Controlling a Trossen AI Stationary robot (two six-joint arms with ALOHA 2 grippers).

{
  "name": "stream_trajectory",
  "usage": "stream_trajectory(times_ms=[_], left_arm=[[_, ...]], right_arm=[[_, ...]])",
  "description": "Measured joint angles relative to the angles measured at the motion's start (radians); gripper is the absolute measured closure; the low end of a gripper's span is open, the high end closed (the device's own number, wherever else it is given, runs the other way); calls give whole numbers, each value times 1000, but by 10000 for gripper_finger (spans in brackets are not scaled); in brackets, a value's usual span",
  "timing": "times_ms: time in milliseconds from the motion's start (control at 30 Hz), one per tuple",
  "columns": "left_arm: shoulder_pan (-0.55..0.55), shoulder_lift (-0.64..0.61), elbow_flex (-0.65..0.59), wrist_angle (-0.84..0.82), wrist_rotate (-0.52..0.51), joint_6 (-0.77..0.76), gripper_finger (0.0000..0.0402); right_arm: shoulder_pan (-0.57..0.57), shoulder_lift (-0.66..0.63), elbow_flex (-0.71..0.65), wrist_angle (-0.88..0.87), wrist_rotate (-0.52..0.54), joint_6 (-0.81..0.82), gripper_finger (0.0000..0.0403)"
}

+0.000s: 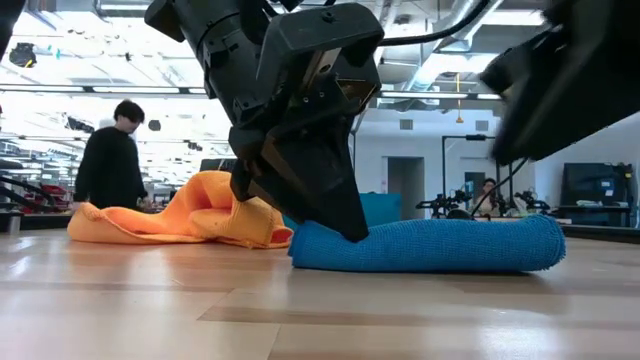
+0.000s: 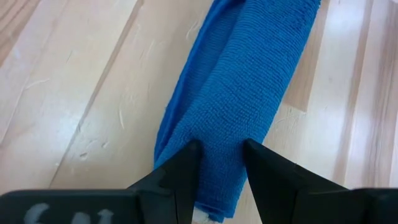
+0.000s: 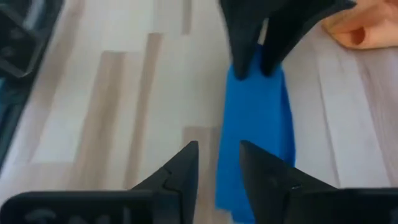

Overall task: Roll microfiber towels into tight, uniform cylinder then place into a basket
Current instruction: Put the blue microfiber towel into the bin

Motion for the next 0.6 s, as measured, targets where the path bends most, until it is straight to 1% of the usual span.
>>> stream_trajectory(times_ms=[133, 233, 333, 433, 600], left_arm=[[0, 0, 0, 1, 2, 1, 276], [0, 0, 0, 2, 2, 1, 276], [0, 0, 0, 2, 3, 2, 276], [0, 0, 1, -1, 10, 3, 276], [1, 0, 1, -1, 15, 3, 276]], right_arm=[[-52, 29, 1, -4, 0, -2, 227], [-89, 27, 2, 4, -3, -2, 194], [-118, 25, 2, 6, -21, -2, 170], [-146, 27, 2, 10, -53, -2, 160], [-183, 80, 1, 69, -126, -1, 159]])
